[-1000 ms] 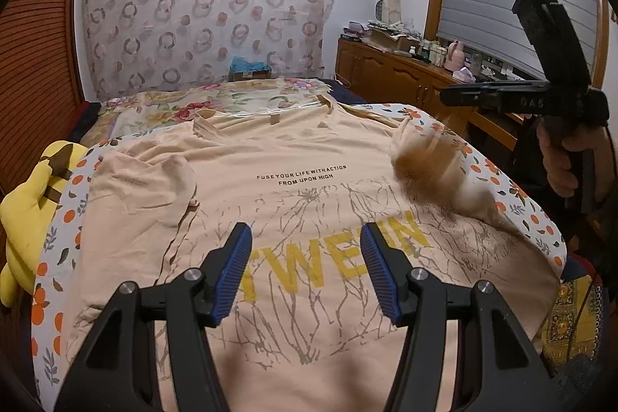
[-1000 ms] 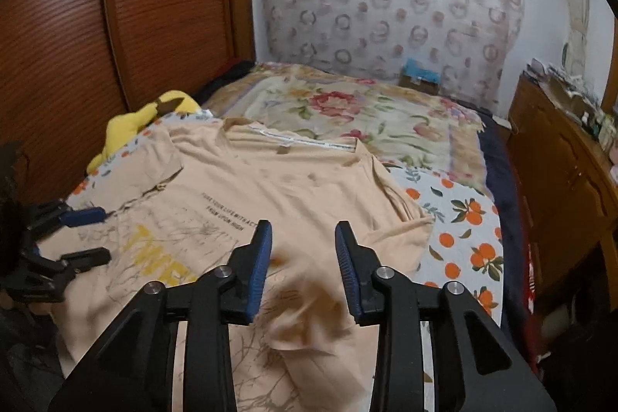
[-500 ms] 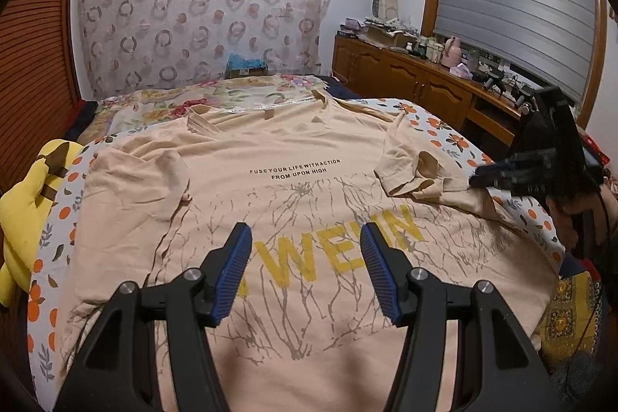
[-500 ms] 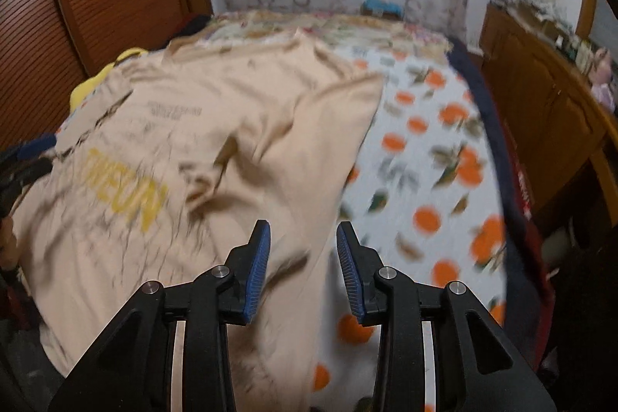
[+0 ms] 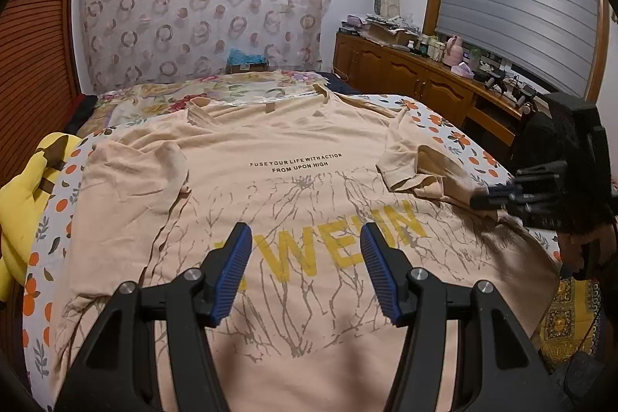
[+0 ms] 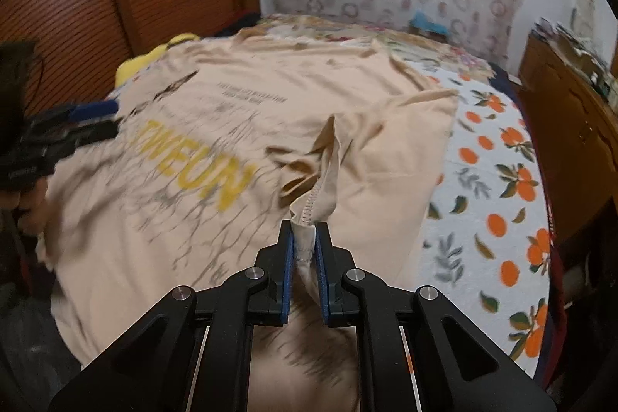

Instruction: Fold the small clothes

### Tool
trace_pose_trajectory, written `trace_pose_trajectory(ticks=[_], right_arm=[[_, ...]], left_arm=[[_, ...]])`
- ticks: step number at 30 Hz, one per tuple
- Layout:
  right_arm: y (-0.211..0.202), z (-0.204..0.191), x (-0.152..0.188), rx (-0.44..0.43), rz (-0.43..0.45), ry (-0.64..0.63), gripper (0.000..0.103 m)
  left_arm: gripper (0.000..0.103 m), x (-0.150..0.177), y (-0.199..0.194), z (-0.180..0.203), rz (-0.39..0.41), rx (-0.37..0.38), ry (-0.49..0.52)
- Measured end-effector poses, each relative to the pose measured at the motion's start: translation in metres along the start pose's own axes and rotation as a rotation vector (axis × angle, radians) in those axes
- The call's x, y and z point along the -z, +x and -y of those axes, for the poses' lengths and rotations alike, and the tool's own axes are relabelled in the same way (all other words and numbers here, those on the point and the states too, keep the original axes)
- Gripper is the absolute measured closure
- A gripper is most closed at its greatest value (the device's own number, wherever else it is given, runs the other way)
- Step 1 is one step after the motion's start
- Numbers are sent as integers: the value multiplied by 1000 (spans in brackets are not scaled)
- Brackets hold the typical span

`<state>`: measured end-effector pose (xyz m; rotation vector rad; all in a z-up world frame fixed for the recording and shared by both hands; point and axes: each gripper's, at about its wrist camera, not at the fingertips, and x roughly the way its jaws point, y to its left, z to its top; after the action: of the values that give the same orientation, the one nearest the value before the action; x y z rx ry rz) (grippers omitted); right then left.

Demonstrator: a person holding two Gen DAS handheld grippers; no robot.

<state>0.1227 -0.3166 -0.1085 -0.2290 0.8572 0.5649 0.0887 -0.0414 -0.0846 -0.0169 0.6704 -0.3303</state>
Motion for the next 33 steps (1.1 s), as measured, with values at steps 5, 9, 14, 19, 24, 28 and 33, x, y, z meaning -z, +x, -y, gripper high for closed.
trace_pose_trajectory(ticks=[5, 9, 14, 19, 24, 28, 33], right_arm=[[0, -9, 11, -28, -42, -43, 86], [-5, -14, 16, -26, -48, -66, 77], [-21, -1, 20, 23, -3, -10, 74], [-26, 24, 25, 146, 30, 97, 73], [-8, 42, 30, 194, -9, 172, 73], [-6, 42, 30, 202, 2, 166, 72], [-6, 46, 35, 192, 37, 195, 69]], left_arm=[[45, 0, -1, -2, 1, 1, -8], [45, -1, 2, -2, -5, 7, -12], [45, -11, 12, 3, -22, 47, 8], [45, -30, 31, 14, -57, 107, 36], [52, -47, 63, 34, -127, 180, 85], [62, -54, 92, 53, -198, 209, 141], [64, -59, 121, 68, -267, 241, 146]])
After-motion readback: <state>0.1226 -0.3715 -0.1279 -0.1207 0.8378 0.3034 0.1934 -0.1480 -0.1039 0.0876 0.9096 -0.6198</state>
